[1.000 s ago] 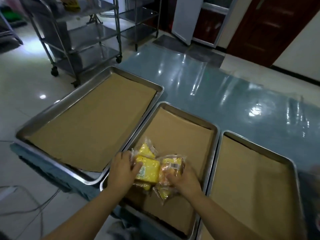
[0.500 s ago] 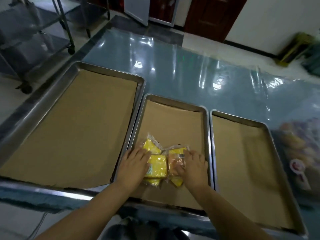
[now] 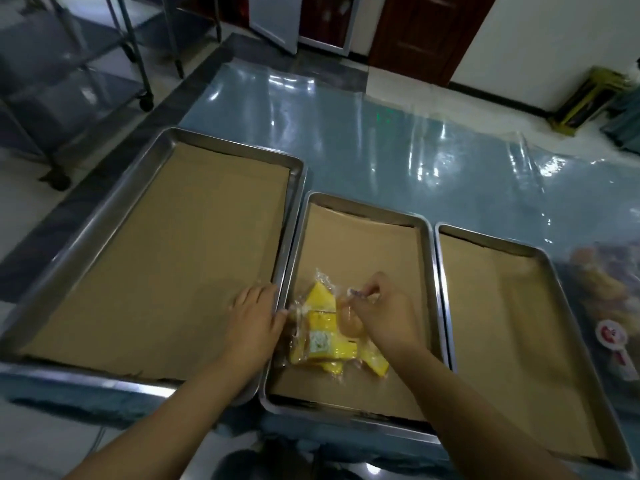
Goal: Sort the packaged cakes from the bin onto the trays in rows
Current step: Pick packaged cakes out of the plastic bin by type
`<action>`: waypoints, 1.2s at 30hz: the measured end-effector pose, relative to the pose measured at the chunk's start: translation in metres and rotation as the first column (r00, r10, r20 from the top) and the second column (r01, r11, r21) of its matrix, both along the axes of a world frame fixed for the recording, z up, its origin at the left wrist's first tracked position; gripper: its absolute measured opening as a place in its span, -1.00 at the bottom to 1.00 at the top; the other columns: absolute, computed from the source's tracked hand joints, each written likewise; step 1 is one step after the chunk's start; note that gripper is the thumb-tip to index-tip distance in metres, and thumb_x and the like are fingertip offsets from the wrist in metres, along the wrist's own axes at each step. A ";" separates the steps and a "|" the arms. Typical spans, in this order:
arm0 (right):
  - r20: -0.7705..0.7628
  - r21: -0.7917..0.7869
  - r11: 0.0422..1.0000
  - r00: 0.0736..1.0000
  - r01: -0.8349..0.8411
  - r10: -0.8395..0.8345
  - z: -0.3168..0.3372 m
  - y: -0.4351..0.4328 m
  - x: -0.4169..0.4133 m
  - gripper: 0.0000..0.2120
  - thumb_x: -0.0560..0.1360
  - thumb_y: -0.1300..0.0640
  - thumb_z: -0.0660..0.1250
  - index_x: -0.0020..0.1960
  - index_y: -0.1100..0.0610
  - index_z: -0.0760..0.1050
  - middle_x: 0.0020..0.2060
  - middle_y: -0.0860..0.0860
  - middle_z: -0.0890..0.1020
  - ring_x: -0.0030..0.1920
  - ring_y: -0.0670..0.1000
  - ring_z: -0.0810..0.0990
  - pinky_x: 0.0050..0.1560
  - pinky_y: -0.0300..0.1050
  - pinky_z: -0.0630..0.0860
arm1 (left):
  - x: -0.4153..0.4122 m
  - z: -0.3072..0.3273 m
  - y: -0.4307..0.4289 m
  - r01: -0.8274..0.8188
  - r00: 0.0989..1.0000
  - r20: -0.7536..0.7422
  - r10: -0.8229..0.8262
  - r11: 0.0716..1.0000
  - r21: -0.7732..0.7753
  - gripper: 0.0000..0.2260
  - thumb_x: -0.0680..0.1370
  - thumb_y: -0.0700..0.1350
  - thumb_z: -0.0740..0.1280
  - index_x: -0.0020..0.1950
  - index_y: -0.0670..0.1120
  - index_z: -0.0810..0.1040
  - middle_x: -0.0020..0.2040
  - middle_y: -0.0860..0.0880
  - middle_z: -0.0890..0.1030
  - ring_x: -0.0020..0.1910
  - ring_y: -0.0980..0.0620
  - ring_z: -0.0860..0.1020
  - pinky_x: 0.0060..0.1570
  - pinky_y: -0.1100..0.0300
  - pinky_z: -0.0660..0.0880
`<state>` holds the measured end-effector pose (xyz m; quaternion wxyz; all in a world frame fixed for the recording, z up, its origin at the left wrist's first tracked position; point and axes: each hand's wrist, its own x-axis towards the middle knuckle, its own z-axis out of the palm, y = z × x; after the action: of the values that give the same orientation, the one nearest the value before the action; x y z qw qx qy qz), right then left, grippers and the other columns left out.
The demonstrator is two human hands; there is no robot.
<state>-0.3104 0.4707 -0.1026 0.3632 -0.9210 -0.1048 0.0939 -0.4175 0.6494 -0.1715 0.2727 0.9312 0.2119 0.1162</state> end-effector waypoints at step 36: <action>0.354 -0.118 0.967 0.900 -0.227 0.254 0.035 -0.115 0.013 -0.77 0.45 0.32 0.30 0.05 0.16 0.63 -0.04 0.08 0.67 -0.04 0.12 0.62 -0.06 -0.16 0.43 | 0.093 0.097 -0.119 0.324 0.938 0.158 -0.310 0.943 -0.076 -0.77 0.50 -0.23 0.26 0.12 -0.08 0.57 0.10 -0.06 0.60 0.13 -0.08 0.48 0.08 0.08 0.40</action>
<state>-0.2979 0.3553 -0.0680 0.2886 -0.9150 -0.2801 -0.0317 -0.3243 0.5305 -0.0747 0.3492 0.9274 0.0444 0.1265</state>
